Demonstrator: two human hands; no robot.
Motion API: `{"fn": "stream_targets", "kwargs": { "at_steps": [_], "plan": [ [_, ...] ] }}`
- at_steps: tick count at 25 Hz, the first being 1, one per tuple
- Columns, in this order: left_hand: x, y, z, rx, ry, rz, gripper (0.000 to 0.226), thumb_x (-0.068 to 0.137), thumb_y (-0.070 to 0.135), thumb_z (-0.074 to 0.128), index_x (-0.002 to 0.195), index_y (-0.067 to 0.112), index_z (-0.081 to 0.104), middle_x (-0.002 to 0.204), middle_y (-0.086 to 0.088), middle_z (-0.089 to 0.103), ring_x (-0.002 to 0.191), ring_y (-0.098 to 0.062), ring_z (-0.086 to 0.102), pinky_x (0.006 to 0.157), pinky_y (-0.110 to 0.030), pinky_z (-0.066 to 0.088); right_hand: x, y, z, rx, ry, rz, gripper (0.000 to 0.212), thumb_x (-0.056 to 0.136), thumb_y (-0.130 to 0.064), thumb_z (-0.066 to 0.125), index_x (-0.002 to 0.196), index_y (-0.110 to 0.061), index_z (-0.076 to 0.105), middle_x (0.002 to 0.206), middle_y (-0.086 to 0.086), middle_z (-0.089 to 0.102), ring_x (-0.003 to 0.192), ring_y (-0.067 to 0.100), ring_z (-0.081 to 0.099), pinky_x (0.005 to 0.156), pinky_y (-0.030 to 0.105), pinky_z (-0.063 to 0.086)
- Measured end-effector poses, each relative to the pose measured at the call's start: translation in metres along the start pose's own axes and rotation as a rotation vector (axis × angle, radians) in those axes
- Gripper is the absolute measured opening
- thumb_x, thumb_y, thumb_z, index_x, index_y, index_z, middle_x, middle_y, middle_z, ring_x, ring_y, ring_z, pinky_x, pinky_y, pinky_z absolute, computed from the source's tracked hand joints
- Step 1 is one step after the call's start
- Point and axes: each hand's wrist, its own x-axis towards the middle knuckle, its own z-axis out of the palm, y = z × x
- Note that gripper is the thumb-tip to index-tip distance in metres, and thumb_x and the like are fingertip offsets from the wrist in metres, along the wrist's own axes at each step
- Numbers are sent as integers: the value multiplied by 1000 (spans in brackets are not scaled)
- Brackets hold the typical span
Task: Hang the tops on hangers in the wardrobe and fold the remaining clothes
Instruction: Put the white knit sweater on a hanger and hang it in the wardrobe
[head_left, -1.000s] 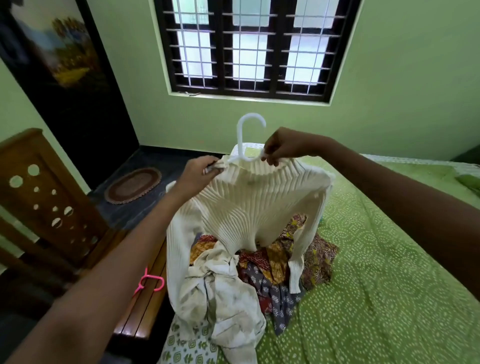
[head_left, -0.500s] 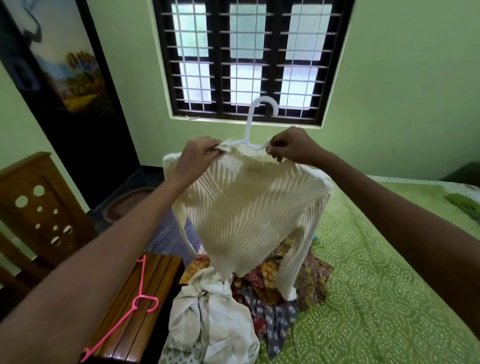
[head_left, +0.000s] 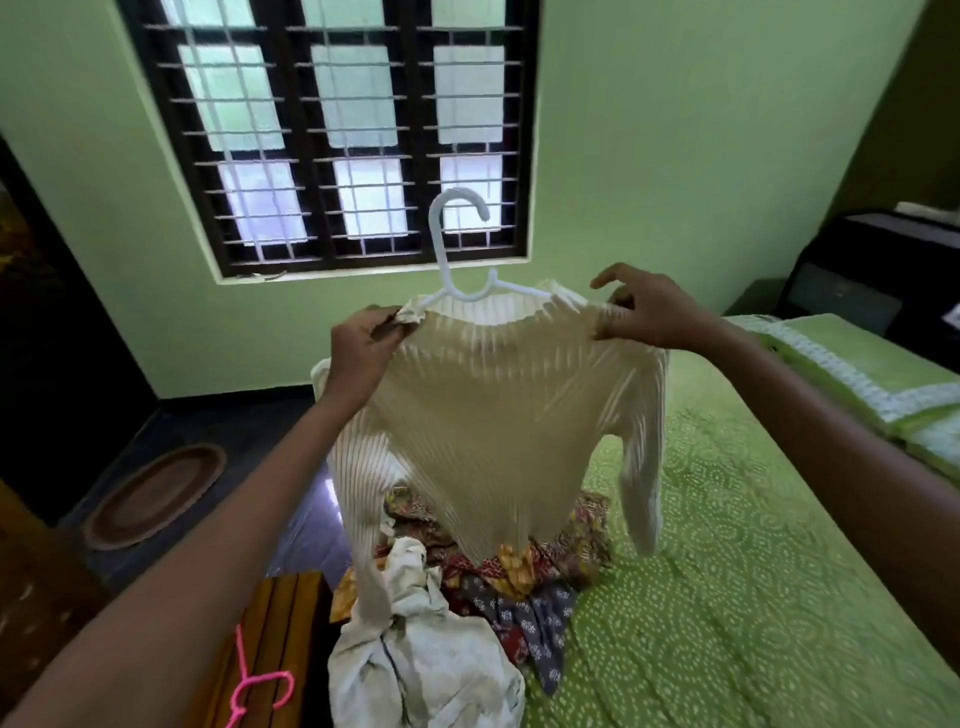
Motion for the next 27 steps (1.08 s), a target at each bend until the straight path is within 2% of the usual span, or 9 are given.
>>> {"fn": "stream_targets", "kwargs": {
  "at_steps": [3,7,10,12,14,18,21,23,27],
  "plan": [
    [1,13,21,-78,-97,49,20,80,8,71,96,-4,70,84,-14,69,74,-9,58,67,-12,42,-42,13,-9,-86,75,62,21,80,-15,72,98,-5,70,86,9,68,75,18,56,62,26,35],
    [2,46,69,-198,-207,126,23,78,13,70,94,-4,70,86,-18,70,79,-26,64,76,-32,49,-110,31,-32,-145,210,165,17,80,-14,72,90,0,72,79,12,67,71,22,55,64,32,36],
    [-7,87,109,-255,-242,239,21,77,8,69,93,-5,70,83,-21,69,76,-13,59,71,-8,40,-158,47,-60,-242,246,248,18,77,-12,74,88,3,70,80,18,67,72,27,58,65,33,38],
    [-18,121,140,-297,-275,290,19,77,5,70,93,-5,70,83,-21,68,74,-9,55,70,1,35,-195,64,-84,-248,303,315,21,74,-12,77,88,2,70,80,18,68,71,23,57,64,24,40],
    [-29,158,173,-361,-303,306,19,78,6,71,94,-5,69,85,-18,69,73,-8,55,70,1,35,-234,82,-107,-212,369,394,22,70,-11,80,86,0,71,77,15,67,68,14,55,59,9,37],
    [-53,239,239,-503,-371,230,20,79,8,72,95,-2,67,84,-4,64,69,11,54,67,0,36,-307,122,-155,-152,498,516,18,66,-7,82,78,-4,70,72,10,64,54,-8,51,55,7,37],
    [-76,305,297,-575,-425,261,20,79,9,73,92,-1,63,82,0,60,67,17,53,63,-1,37,-369,158,-193,-184,580,585,17,69,-9,81,74,-7,66,75,12,67,61,-1,51,55,10,36],
    [-94,344,333,-616,-461,298,17,79,11,73,91,6,61,80,0,59,67,17,52,62,-1,37,-406,181,-217,-209,603,650,17,71,-11,80,74,-8,63,79,14,68,68,14,54,57,14,37],
    [-126,407,397,-700,-542,313,15,80,12,72,90,8,62,76,4,57,67,10,52,63,-6,38,-462,217,-250,-240,635,726,17,72,-11,78,81,-5,65,81,14,67,70,15,54,59,20,38]
  ]
}}
